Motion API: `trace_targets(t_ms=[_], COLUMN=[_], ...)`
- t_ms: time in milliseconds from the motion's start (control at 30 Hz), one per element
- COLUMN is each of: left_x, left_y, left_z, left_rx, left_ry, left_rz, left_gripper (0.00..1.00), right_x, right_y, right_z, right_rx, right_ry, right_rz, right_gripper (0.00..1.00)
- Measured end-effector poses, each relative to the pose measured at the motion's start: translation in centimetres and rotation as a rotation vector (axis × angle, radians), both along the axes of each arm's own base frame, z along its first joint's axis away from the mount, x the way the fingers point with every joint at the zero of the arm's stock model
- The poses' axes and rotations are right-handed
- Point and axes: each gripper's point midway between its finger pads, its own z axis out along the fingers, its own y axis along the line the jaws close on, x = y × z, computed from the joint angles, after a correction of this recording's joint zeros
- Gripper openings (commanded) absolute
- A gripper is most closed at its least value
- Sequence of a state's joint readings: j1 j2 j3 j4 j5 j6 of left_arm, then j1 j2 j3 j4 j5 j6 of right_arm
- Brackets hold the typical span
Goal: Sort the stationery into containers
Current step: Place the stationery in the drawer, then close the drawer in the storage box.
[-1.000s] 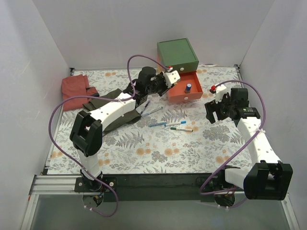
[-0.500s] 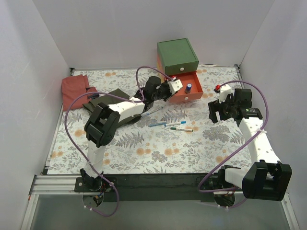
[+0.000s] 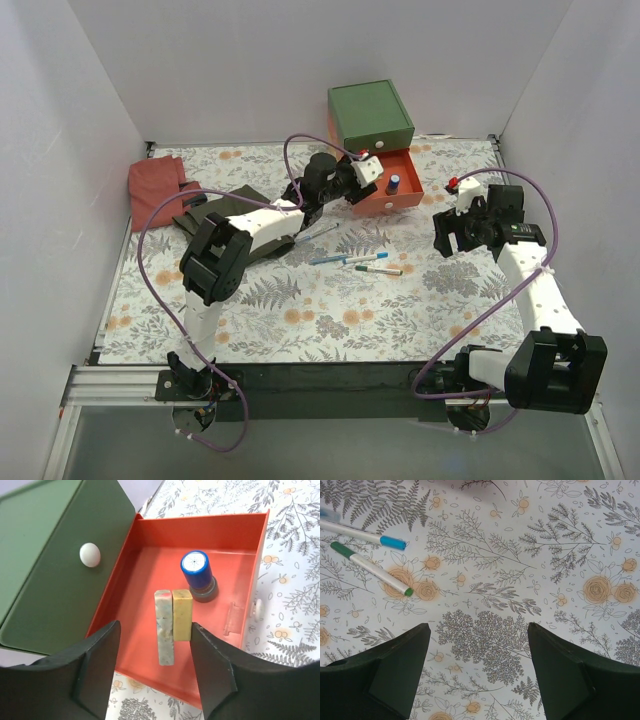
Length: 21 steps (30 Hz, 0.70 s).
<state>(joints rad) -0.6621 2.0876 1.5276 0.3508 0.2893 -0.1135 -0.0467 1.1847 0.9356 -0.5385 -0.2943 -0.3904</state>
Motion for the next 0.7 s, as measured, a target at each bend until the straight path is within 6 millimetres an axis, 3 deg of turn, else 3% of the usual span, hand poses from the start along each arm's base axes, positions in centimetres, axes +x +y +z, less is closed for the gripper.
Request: trace_targets(t_ms=[167,233,533,700], left_x=[0.8,1.2,1.8,1.1], left_y=[0.2,0.5,3.0,4.9], left_z=[1.5,2.3,2.3,2.2], left_rx=[-0.037,-0.060,-0.103,-0.120], left_ry=[-0.053,-0.070,-0.015,0.011], left_rz=[0.022,0.035,0.043,0.125], left_gripper=[0.67,0.77,0.77,0.76], right_x=[0.1,0.5,4.0,4.3], right_y=[0.0,0.1,0.6,1.4], right_z=[-0.1,0.1,1.7,2.1], right_rx=[0.006,0.012,0.039,0.077], right_ry=[0.012,0.016,-0.001,-0.004], right_rz=[0.002,0.011,0.039,0.071], right_gripper=[0.88,0.88,0.88,0.82])
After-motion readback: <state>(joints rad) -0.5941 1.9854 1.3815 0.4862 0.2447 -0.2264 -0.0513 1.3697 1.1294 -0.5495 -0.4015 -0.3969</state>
